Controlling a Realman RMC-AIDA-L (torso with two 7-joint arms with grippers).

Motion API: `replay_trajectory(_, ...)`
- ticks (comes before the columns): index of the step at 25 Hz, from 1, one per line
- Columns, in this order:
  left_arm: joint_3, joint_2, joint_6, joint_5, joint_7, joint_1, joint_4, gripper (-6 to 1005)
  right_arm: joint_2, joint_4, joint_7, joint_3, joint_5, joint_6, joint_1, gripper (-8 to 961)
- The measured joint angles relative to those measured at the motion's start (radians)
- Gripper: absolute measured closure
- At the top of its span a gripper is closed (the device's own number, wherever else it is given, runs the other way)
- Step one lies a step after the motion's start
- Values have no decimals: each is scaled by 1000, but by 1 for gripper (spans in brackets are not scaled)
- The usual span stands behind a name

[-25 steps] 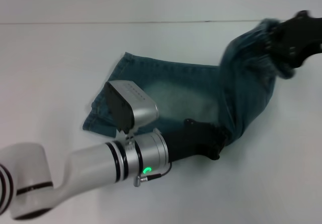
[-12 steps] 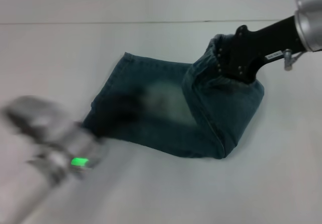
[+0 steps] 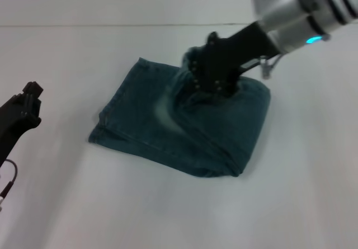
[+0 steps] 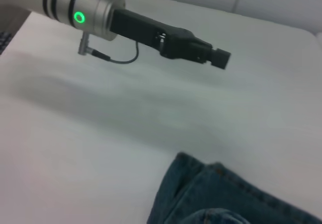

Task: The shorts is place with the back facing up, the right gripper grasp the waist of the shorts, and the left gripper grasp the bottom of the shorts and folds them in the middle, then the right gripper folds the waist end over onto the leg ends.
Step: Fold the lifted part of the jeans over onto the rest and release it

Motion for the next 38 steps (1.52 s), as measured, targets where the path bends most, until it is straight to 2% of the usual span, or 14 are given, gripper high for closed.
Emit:
replay_trajectory(5,14,-1,9,4,-1,24,5,941,24,97,-23,-81,-64,97,84,864)
replay_trajectory(7,17,-2,9,5,-1,27,5,941,31,110,-32,-166,-65,152,93,859)
replay_trajectory(8,17,-2,9,5,-1,27,5,941,31,110,-32,-166,-65,152,93,856)
replay_trajectory(10,18,-3,-3,5,-1,35,2,941,33,126,-40,-235,-50,168,106,851)
replay_trajectory(14,22,-3,-12,5,4,35,-4,940,34,122,-49,-258,-32,165,109,840)
replay_trajectory(19,24,-4,-15,5,12,36,-6,939,28,82,-83,-252,22,135,90,608)
replay_trajectory(22,25,-4,-15,5,12,33,-9,939,24,39,-113,-245,76,104,60,366)
replay_trajectory(27,36,-5,-15,5,12,23,-15,938,21,33,-141,-232,110,74,46,153)
replay_trajectory(33,50,-4,-15,5,12,17,-16,939,24,30,-96,-250,54,57,51,36)
replay_trajectory(38,59,-4,-15,5,11,17,-26,940,30,28,-74,-288,-3,66,51,37)
